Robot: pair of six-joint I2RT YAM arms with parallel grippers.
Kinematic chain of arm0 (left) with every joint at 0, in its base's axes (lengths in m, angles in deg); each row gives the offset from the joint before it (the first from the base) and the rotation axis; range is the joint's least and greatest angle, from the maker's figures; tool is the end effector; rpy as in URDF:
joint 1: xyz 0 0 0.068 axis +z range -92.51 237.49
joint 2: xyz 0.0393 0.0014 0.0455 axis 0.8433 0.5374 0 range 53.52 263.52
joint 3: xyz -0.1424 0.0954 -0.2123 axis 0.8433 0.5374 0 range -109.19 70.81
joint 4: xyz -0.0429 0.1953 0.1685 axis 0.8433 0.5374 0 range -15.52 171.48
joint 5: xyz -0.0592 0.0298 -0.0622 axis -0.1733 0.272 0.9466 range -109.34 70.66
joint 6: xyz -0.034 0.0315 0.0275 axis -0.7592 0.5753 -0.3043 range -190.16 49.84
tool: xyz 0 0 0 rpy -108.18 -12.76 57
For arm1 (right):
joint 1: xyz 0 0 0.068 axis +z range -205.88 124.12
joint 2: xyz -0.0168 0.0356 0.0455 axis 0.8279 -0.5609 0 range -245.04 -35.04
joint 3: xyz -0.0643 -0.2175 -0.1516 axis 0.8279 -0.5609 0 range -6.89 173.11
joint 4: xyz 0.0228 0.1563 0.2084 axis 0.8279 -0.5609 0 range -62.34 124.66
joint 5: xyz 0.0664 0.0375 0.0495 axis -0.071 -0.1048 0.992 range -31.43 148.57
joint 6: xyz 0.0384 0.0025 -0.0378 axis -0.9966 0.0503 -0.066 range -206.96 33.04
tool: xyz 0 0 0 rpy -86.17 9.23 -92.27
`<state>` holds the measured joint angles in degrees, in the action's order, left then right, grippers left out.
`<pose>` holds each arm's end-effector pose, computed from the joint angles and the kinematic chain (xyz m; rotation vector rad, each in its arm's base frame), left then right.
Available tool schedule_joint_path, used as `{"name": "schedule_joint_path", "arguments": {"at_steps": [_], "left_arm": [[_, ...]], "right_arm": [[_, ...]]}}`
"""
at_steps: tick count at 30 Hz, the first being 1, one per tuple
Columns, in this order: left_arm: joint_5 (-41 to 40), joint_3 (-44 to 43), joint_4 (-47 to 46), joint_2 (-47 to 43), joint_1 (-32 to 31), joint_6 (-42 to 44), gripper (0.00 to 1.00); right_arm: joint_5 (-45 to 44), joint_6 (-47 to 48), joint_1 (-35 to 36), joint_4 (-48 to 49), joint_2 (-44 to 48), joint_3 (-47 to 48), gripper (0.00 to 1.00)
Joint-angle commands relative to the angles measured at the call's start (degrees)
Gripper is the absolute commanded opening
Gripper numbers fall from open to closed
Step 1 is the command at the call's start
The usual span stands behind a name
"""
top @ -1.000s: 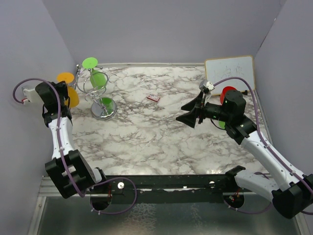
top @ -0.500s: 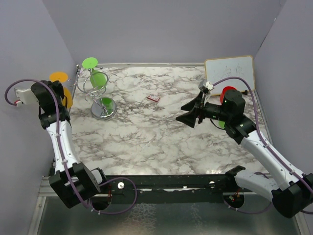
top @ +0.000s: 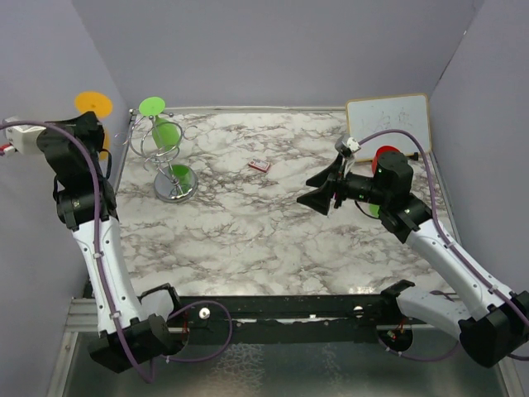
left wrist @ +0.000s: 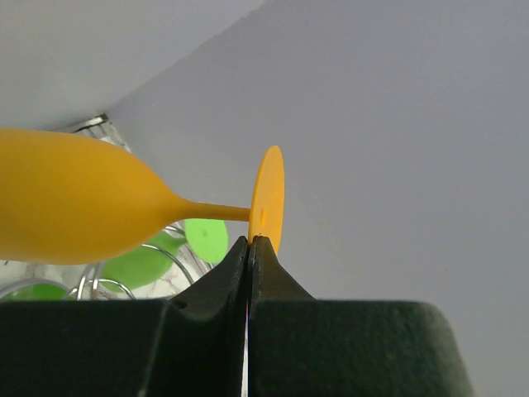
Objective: Take the wine glass off the wine glass rack
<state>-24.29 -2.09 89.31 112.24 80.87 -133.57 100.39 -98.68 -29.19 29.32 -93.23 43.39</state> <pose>0.1962 0.0881 0.4562 -1.1496 1.1161 -0.4767 0.1945 0.1244 0.3405 -0.7772 1.7194 1.1223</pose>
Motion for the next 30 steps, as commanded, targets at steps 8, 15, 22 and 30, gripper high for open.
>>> {"name": "schedule_joint_path", "arguments": {"at_steps": [8,15,22,30], "left_arm": [[15.8,-4.9,-5.6,-3.6,-13.1,12.7,0.0],[35.4,-2.2,-13.0,-3.1,-18.6,15.2,0.0],[39.5,4.0,-15.4,-7.6,-29.3,25.1,0.0],[33.9,18.3,-15.4,-17.4,-42.1,47.7,0.0]], "right_arm": [[-4.0,-0.3,0.5,-3.5,-1.1,3.7,0.67],[-6.9,-1.6,0.4,-6.8,-1.0,7.1,0.67],[-10.7,-3.7,0.4,-10.6,-3.1,12.7,0.67],[-10.7,-15.4,0.3,-9.5,-8.0,19.6,0.68]]}}
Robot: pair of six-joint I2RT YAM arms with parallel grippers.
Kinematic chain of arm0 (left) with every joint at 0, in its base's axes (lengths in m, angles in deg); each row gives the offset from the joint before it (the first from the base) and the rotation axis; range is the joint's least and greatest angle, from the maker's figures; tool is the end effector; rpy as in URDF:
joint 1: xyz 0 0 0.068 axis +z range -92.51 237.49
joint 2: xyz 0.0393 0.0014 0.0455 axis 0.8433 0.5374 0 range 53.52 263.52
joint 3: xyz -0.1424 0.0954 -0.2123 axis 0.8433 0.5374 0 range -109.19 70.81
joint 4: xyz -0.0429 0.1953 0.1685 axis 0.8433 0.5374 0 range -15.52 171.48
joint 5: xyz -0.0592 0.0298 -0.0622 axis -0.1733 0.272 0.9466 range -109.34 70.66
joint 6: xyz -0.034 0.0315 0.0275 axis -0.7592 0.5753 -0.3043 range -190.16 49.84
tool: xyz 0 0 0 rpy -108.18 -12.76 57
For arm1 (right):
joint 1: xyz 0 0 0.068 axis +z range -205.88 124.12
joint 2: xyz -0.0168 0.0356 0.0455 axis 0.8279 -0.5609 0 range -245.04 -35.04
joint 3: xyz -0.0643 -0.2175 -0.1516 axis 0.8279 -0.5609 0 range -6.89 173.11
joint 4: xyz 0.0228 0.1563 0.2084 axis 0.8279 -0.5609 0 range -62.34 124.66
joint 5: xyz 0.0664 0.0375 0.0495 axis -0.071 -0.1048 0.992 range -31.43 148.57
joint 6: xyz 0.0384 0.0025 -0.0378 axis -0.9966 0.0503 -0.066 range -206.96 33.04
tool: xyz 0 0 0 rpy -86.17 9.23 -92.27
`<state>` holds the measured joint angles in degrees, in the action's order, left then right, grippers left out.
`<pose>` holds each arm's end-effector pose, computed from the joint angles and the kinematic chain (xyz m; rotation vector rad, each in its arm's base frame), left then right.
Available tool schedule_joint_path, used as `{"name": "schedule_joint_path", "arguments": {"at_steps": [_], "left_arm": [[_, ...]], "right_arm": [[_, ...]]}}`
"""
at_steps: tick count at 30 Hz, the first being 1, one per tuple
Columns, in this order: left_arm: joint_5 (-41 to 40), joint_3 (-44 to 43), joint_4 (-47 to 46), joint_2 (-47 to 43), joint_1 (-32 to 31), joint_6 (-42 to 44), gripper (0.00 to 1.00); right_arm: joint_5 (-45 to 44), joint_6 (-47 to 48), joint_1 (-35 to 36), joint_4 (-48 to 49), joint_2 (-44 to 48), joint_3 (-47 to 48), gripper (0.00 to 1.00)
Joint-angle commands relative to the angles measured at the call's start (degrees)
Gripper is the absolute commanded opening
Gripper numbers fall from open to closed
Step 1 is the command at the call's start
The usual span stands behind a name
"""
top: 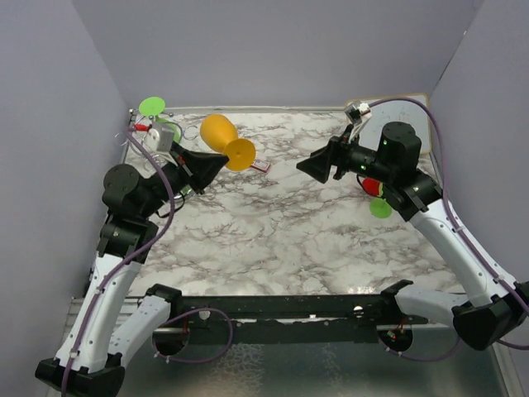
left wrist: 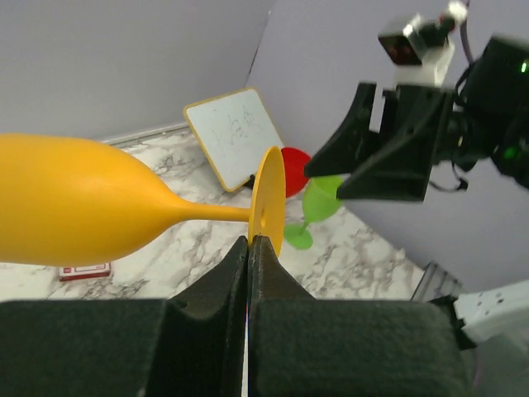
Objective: Take the wine glass off the wine glass rack
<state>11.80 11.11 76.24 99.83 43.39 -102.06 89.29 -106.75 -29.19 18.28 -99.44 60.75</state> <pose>0.1549 -0.0579 0.4406 0.2559 1.4559 -1.0294 0.2144 0.1282 0.4015 -0.5145 1.8243 1.0474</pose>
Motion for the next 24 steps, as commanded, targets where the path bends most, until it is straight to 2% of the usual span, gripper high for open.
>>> {"name": "schedule_joint_path", "arguments": {"at_steps": [1,5,7,10,14,20,24], "left_arm": [[-2.8,6.8,-2.4,-6.2,-6.4,20.0,0.0],[-6.5,15.0,-4.0,-11.7,-14.4,31.9,0.0],[-9.0,18.5,-4.0,-13.6,-19.0,37.0,0.0],[-14.2,23.5,-4.0,-16.5,-27.2,44.3,0.0],[-21.5,28.8,-3.6,-18.5,-38.1,53.3,0.0],[-30.3,31.3,-1.1,-17.6,-50.2,60.5,0.0],[-35.7,32.7,0.5,-15.7,-56.5,63.3,0.0]], "right_arm": [[1.6,-7.9,0.4,2.5,-2.5,2.8,0.68],[3.7,-7.6,0.3,-0.2,-6.9,8.4,0.71],[7.5,-6.7,0.4,-2.9,-10.3,12.4,0.73],[14.2,-5.3,0.4,-9.8,-16.6,19.3,0.83],[20.5,-1.7,0.4,-19.2,-24.5,27.5,0.85],[20.0,6.4,0.4,-26.1,-29.4,32.7,0.86],[21.9,12.1,0.8,-33.7,-34.6,35.3,0.83]]}}
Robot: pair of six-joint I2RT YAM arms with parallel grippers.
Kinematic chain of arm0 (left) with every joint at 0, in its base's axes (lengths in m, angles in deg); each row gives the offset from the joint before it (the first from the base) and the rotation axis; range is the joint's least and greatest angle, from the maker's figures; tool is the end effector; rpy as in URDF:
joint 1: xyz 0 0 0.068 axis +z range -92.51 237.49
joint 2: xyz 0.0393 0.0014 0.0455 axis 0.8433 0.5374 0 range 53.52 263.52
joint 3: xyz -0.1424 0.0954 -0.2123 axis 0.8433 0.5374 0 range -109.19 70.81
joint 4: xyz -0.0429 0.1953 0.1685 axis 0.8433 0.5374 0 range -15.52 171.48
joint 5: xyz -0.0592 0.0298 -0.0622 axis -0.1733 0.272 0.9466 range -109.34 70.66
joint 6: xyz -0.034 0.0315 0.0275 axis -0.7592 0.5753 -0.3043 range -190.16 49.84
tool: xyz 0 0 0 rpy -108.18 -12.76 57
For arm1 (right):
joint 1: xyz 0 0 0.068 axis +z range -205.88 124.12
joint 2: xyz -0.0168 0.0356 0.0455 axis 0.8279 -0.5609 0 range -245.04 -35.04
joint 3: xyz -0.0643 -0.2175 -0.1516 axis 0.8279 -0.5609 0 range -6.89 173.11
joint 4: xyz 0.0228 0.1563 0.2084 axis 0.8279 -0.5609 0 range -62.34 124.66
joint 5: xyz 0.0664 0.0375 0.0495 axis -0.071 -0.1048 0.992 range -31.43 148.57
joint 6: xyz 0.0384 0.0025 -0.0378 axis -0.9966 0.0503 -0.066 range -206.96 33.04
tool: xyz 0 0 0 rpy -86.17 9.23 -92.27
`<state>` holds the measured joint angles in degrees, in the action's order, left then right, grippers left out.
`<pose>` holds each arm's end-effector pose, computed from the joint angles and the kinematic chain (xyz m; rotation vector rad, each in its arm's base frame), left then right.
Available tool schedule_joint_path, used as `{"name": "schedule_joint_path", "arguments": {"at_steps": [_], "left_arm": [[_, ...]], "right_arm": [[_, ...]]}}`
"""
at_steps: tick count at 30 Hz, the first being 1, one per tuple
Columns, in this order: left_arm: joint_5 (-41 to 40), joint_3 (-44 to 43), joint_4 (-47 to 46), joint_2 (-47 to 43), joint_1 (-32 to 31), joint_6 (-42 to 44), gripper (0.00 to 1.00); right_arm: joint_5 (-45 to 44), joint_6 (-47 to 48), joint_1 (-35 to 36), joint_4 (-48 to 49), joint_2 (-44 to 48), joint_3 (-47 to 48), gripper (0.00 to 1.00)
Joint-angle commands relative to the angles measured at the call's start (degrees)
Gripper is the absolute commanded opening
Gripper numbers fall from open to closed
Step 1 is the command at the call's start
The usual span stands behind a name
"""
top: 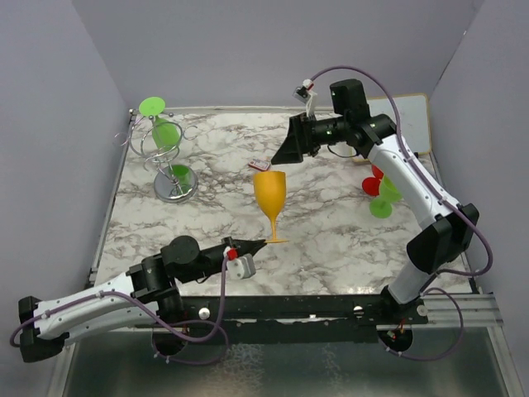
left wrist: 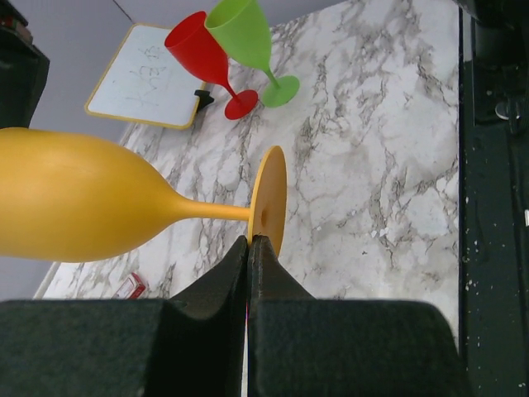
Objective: Take the wine glass off the wine glass rack
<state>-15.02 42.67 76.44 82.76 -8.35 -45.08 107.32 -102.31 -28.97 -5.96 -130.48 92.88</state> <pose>0.0569 -0.1334 0.2920 1.2229 1.1203 -0.6059 0.3119 0.1884 0.3970 -0.7276 2.1488 1.3383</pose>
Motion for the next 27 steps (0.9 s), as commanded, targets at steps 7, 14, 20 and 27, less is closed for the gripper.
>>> {"name": "schedule_joint_path", "arguments": {"at_steps": [7,14,20,27], "left_arm": [[-12.8,1.9,0.6,5.0,-8.9,7.9,0.0],[-13.1,1.8,0.6,9.1,-10.4,7.9,0.0],[-13.4,1.7,0.5,11.1,-11.5,7.8,0.0],[-14.5,2.3,0.4,11.9,-11.9,8.0,0.0]], "right_arm": [[3.8,9.4,1.3,-10.9,-3.0,0.4,0.8],[3.3,11.4,3.7,-13.1,-3.0,-1.3,0.77],[4.2,12.6,5.2,-13.4,-4.0,-4.0,0.62],[8.2,13.2,5.7,-12.0,-2.3,-7.9,0.42]]}}
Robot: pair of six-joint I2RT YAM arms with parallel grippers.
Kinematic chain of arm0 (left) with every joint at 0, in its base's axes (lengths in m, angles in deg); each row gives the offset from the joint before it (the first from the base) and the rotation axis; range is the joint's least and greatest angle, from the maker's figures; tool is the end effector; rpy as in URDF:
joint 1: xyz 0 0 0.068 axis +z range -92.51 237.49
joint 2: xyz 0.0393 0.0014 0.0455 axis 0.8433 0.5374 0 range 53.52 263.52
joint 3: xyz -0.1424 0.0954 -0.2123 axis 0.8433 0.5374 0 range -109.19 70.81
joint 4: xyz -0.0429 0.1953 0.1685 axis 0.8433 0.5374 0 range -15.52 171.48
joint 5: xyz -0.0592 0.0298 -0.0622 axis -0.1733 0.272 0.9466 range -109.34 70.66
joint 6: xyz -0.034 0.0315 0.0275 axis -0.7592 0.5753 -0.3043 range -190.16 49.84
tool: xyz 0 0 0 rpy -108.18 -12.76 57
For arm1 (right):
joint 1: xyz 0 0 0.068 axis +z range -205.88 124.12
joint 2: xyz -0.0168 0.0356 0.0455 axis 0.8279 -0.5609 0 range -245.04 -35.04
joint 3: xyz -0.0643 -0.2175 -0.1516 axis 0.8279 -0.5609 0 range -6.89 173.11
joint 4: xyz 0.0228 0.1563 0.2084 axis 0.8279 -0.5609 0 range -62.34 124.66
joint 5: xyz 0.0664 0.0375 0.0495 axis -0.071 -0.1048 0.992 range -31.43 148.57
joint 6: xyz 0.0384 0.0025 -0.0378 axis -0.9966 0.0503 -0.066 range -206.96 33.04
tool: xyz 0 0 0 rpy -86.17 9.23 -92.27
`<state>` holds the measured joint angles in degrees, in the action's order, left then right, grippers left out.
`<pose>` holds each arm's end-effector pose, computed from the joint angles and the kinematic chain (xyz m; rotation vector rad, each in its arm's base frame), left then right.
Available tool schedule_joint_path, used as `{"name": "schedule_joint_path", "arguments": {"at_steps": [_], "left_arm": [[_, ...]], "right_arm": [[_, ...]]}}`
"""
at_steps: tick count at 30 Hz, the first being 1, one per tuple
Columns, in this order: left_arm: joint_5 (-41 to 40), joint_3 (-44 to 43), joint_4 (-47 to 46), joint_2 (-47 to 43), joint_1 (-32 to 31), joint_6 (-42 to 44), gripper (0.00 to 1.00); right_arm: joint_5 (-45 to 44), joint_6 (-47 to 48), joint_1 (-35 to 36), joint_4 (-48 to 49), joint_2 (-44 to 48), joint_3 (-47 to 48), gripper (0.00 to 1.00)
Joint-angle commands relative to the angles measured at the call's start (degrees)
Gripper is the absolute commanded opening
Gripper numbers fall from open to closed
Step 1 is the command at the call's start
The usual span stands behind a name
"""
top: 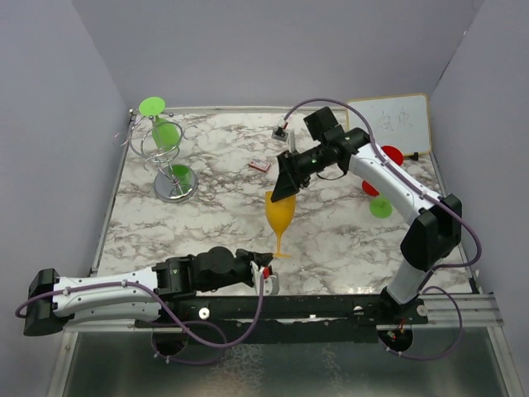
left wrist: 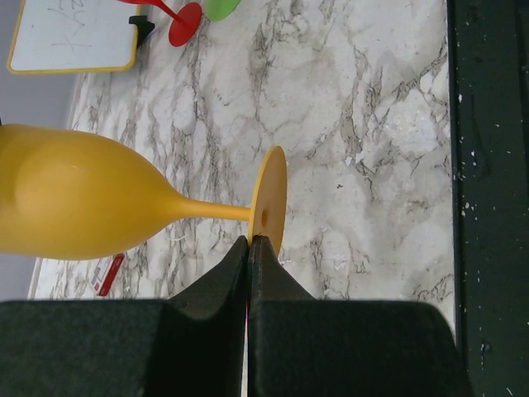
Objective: Take the wine glass off the wine glass rack
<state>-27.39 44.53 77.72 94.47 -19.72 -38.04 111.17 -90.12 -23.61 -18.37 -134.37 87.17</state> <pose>0.0439 -0.1712 0.2490 1.4920 1.1770 -0.4063 0.2914 0.2175 0.3299 -0.9850 2.3725 1.4177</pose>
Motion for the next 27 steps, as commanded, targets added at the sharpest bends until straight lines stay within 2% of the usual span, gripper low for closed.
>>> {"name": "schedule_joint_path", "arguments": {"at_steps": [1,4,6,7,8,10,14,15,18,21,27], "left_arm": [[-2.5,0.5,-1.1,0.2,-0.6,0.9,0.0],[-3.4,0.7,-1.9,-0.1,-0.6,0.4,0.0],[-4.4,0.9,-3.3,-0.9,-0.6,-0.8,0.01],[-4.8,1.1,-4.0,-1.7,-0.6,-1.3,0.11],[-5.3,1.4,-4.7,-2.7,-0.5,-1.8,0.27],[-6.5,2.1,-5.8,-5.9,-0.4,-2.7,0.58],[-7.5,2.7,-7.6,-11.0,0.7,-4.6,0.89],[-7.5,2.6,-7.9,-11.7,1.4,-5.1,0.93],[-6.9,2.1,-8.2,-12.3,3.9,-6.7,0.98],[-5.9,1.4,-9.0,-12.6,6.9,-9.1,0.99],[-4.4,0.4,-9.8,-14.2,13.7,-13.4,0.99]], "right_arm": [[5.5,0.9,0.3,0.9,2.1,-3.1,0.4],[6.4,0.3,0.3,2.1,3.8,-5.3,0.27],[3.7,-0.7,0.3,2.9,5.3,-6.1,0.15],[1.6,-1.3,0.3,3.3,6.2,-6.3,0.08],[-1.0,-2.0,0.3,3.8,7.1,-6.3,0.02],[-9.4,-3.9,0.3,4.5,9.5,-6.8,0.01],[-31.2,-7.1,-1.0,4.7,13.1,-8.0,0.01],[-38.0,-8.2,-1.6,5.1,13.8,-8.4,0.01],[-54.4,-11.3,-3.2,6.5,14.8,-9.2,0.01],[-66.8,-14.3,-4.7,10.3,15.0,-11.1,0.01],[-70.8,-16.6,-10.2,21.8,13.3,-15.5,0.01]]}}
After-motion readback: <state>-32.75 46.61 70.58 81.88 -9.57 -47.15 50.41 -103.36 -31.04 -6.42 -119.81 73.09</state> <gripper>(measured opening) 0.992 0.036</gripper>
